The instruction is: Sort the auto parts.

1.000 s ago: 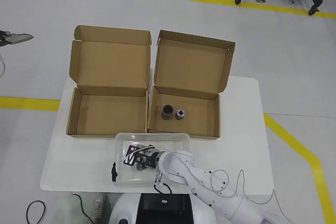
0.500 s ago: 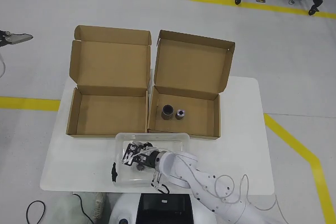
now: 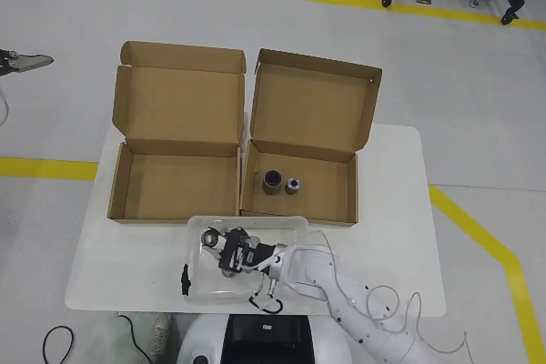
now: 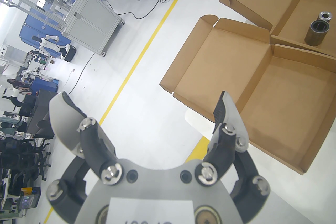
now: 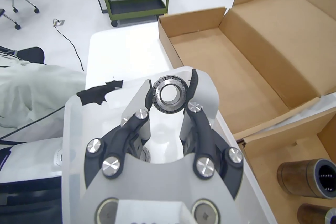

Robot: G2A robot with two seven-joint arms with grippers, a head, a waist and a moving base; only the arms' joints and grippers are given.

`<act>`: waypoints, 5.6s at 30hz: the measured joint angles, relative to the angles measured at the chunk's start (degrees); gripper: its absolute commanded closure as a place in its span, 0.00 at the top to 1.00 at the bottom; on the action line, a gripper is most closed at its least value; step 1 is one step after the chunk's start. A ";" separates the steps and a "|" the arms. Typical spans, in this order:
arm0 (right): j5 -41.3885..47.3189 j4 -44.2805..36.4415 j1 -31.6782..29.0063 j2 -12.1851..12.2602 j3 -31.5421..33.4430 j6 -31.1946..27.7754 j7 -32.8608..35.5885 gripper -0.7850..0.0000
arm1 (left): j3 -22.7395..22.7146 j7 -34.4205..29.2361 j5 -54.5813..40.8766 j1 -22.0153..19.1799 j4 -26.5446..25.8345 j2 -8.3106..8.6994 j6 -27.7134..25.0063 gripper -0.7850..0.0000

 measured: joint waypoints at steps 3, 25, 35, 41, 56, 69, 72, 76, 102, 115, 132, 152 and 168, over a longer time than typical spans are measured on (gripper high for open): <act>0.67 0.14 1.07 0.04 0.68 -1.77 -3.97 0.00 | 0.00 0.00 0.00 0.00 0.00 0.00 0.00 1.00; 1.42 -3.62 12.05 -0.75 4.12 -5.64 -15.13 0.00 | 0.00 0.00 0.00 0.00 0.00 0.00 0.00 1.00; 6.36 -2.34 23.30 -3.55 1.85 -4.60 -10.00 0.00 | 0.00 0.00 0.00 0.00 0.00 0.00 0.00 1.00; 6.76 -3.04 26.73 -4.24 3.19 -3.39 -11.02 0.00 | 0.00 0.00 0.00 0.00 0.00 0.00 0.00 1.00; 5.09 -9.19 29.27 -4.76 6.16 -1.43 -9.20 0.00 | 0.00 0.00 0.00 0.00 0.00 0.00 0.00 1.00; 1.36 -10.72 25.51 -4.38 6.24 -2.08 -6.33 0.00 | 0.00 0.00 0.00 0.00 0.00 0.00 0.00 1.00; 0.97 -9.07 24.71 -4.52 5.01 -2.43 -5.94 0.00 | 0.00 0.00 0.00 0.00 0.00 0.00 0.00 1.00; -0.21 -7.28 23.42 -4.59 3.88 -2.00 -5.02 0.00 | 0.00 0.00 0.00 0.00 0.00 0.00 0.00 1.00; 1.93 16.58 32.23 -12.52 -11.26 3.63 21.91 0.00 | 0.00 0.00 0.00 0.00 0.00 0.00 0.00 1.00; 6.75 32.66 37.73 -19.49 -16.96 3.47 25.39 0.00 | 0.00 0.00 0.00 0.00 0.00 0.00 0.00 1.00; 7.77 51.55 42.85 -29.07 -21.24 3.70 24.47 0.00 | 0.00 0.00 0.00 0.00 0.00 0.00 0.00 1.00; 8.97 64.82 44.50 -34.44 -21.17 1.15 15.66 0.37 | 0.00 0.00 0.00 0.00 0.00 0.00 0.00 1.00; 6.98 60.46 44.14 -32.53 -19.18 -0.70 5.21 0.42 | 0.00 0.00 0.00 0.00 0.00 0.00 0.00 1.00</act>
